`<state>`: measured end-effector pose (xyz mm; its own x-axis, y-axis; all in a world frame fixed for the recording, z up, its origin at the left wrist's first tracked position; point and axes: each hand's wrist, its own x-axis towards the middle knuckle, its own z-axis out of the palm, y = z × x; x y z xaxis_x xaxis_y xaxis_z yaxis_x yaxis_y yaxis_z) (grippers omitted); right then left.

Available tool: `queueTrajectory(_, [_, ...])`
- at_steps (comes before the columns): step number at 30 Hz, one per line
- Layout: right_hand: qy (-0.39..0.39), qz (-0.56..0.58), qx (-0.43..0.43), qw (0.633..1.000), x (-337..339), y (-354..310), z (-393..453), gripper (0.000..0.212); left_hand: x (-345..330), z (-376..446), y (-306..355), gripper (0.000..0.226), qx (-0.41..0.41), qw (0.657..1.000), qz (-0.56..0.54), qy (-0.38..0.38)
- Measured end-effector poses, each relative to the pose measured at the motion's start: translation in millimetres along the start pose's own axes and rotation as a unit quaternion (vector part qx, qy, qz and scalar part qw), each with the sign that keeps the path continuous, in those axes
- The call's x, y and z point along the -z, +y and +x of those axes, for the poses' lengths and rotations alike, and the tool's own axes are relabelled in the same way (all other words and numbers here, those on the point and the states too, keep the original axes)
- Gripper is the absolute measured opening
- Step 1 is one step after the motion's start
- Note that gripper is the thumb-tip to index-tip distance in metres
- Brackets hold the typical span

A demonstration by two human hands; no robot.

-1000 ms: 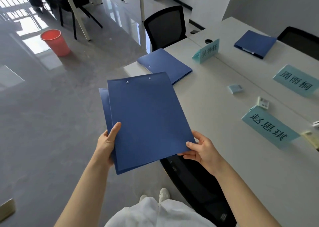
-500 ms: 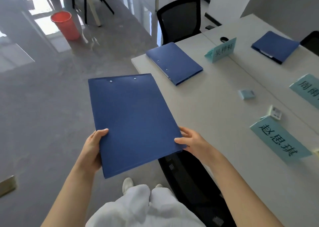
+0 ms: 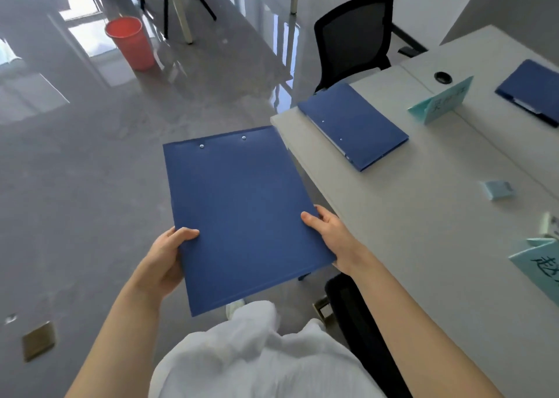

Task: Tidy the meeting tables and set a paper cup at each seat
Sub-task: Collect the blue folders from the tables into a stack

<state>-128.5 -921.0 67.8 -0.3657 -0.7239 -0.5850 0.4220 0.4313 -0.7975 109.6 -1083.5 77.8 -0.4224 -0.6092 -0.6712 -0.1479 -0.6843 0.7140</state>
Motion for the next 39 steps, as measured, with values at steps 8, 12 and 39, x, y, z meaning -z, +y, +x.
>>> queueTrajectory(8, [0.065,-0.086,0.042,0.993,-72,-36,73,0.028,27,79,80,0.038,0.005,0.996,0.035,0.083])
queueTrajectory(12, [0.081,-0.088,0.024,0.992,-72,-57,106,0.028,22,116,114,0.033,0.023,0.998,0.044,0.046])
queueTrajectory(39, [0.362,-0.178,-0.147,0.903,47,-221,411,0.034,-105,450,363,0.036,0.054,0.991,0.108,-0.056])
